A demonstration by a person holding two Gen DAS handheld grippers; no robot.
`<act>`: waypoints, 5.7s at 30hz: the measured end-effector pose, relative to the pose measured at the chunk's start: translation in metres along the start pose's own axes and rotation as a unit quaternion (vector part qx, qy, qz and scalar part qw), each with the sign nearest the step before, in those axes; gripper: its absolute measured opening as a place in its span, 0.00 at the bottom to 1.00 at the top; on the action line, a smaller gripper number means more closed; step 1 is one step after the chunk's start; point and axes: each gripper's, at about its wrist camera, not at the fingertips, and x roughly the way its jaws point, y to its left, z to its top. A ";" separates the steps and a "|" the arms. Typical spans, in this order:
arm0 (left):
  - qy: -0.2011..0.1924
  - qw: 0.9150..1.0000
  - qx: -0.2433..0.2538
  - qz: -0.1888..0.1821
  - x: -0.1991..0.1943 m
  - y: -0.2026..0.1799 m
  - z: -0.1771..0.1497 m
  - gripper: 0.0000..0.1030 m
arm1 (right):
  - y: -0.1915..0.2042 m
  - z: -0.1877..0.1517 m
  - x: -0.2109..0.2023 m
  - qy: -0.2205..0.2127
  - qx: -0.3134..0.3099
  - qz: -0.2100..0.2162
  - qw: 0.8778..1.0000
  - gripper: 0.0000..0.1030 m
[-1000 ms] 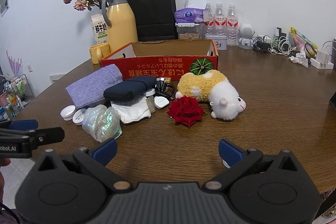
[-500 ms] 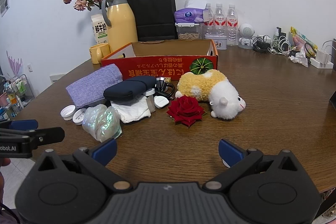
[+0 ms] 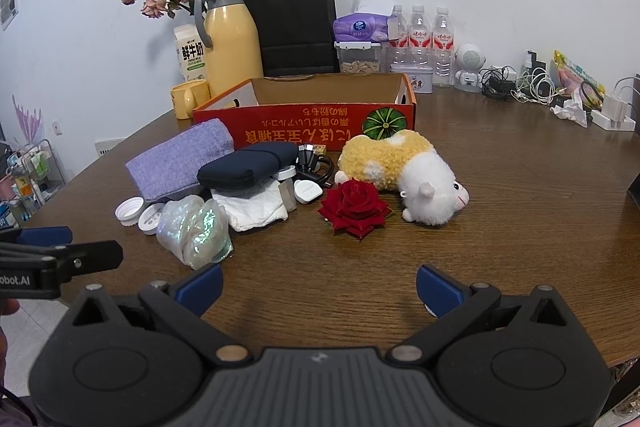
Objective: Organize objects
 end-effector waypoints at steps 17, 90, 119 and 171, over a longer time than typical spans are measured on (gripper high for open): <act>0.016 1.000 -0.010 0.001 0.009 -0.002 -0.001 1.00 | -0.017 -0.010 0.011 0.002 -0.002 -0.004 1.000 1.00; -0.106 0.993 -0.054 -0.003 0.209 0.010 0.207 0.41 | -0.022 0.200 0.234 -0.076 -0.036 -0.018 0.996 0.27; -0.085 0.995 -0.047 0.024 0.232 0.010 0.195 1.00 | -0.030 0.185 0.254 -0.036 -0.014 -0.040 0.998 1.00; -0.039 0.997 -0.027 0.055 0.036 0.064 0.062 1.00 | -0.010 0.045 0.055 -0.042 -0.058 0.011 0.997 1.00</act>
